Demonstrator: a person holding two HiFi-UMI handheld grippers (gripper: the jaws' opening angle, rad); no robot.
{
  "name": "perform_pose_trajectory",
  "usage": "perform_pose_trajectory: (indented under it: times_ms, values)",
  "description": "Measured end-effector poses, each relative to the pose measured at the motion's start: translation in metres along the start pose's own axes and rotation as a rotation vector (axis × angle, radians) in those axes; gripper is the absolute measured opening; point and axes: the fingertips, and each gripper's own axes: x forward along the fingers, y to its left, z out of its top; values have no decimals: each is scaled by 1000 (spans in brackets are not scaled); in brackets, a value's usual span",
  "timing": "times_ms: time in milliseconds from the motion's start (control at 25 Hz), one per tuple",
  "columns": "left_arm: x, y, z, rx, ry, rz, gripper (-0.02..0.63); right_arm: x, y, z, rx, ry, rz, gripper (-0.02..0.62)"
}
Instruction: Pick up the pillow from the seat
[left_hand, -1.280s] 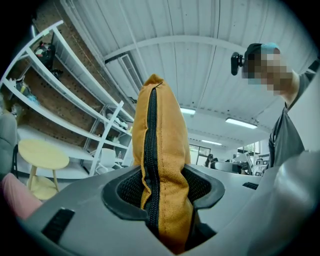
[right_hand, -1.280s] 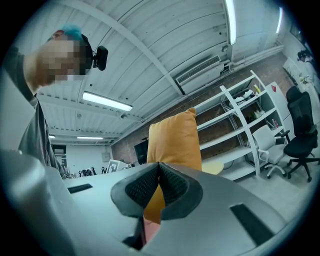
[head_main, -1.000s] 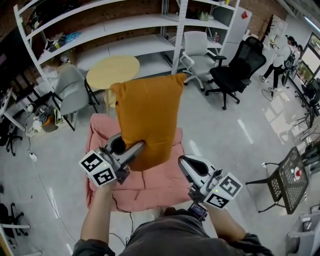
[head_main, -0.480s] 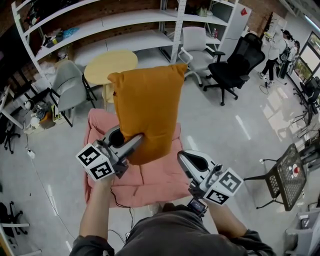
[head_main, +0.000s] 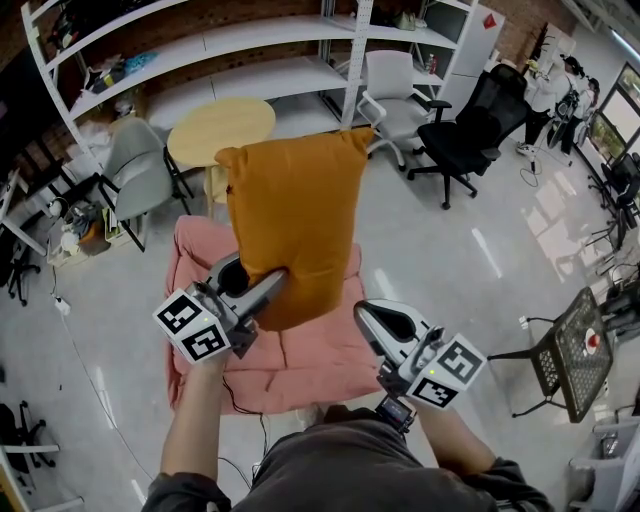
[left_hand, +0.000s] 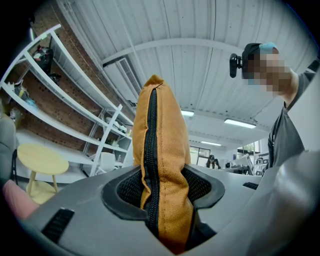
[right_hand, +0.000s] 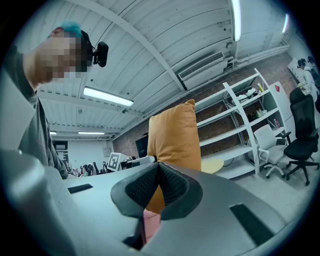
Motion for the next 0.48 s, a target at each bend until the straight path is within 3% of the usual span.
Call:
perform_pose_trajectory:
  times_ms: [480]
  values:
    - [2, 13, -13, -31, 8, 8, 224, 8, -9, -9, 13, 20, 0, 14]
